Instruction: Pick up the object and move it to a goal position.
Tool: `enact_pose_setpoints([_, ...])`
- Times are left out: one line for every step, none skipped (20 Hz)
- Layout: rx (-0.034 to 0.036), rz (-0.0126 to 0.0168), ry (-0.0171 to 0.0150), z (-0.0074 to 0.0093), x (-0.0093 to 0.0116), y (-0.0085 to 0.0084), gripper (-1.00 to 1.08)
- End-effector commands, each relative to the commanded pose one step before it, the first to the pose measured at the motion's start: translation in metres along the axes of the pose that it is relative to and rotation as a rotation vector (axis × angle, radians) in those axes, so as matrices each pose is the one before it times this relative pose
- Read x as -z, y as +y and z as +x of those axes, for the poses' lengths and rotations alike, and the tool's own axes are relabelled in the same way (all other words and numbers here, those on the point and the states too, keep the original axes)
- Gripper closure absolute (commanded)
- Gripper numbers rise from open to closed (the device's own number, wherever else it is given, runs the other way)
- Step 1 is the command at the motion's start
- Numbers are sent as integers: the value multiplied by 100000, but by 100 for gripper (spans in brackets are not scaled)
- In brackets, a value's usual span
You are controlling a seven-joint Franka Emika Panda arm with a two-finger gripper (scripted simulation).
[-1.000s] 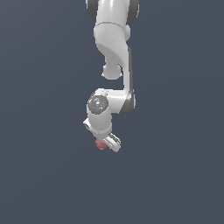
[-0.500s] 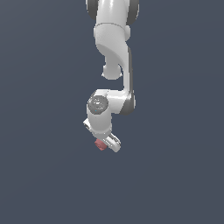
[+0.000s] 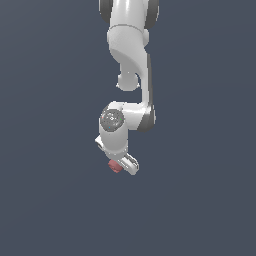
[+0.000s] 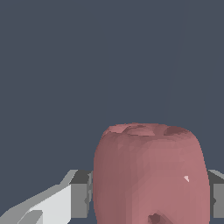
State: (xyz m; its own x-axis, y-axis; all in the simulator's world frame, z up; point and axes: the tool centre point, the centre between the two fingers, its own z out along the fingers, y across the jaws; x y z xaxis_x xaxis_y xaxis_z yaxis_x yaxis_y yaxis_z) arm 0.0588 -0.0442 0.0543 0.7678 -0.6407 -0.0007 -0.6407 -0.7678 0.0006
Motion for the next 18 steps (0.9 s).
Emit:
enact_pose_setpoints([13,53,66,391,585,-464,108])
enact_pose_setpoints([0,0,0,193,272,-226,108])
enact_pose_setpoints([0,0,0,209,294,-245,108])
enact_pose_setpoints([7,-56,40,220,312,-271,108])
enact_pose_setpoints([0,0,0,240,330,-280,108])
enact_pose_setpoints([0,0,0,236,319,-274,108])
enact_pose_setpoints([0,0,0,213,284,-246,108])
enact_pose_setpoints([0,0,0,191,251,-220,108])
enact_pose_setpoints([0,0,0,170,220,-196,108])
enact_pose_setpoints([0,0,0,150,192,-172,108])
enact_pose_setpoints([0,0,0,131,165,-150,108])
enact_pose_setpoints([0,0,0,113,140,-128,108])
enact_pose_setpoints([0,0,0,94,116,-107,108])
enact_pose_setpoints([0,0,0,77,93,-87,108])
enact_pose_setpoints([0,0,0,59,71,-67,108])
enact_pose_setpoints([0,0,0,42,50,-48,108])
enact_pose_setpoints([0,0,0,25,30,-29,108])
enact_pose_setpoints([0,0,0,8,10,-10,108])
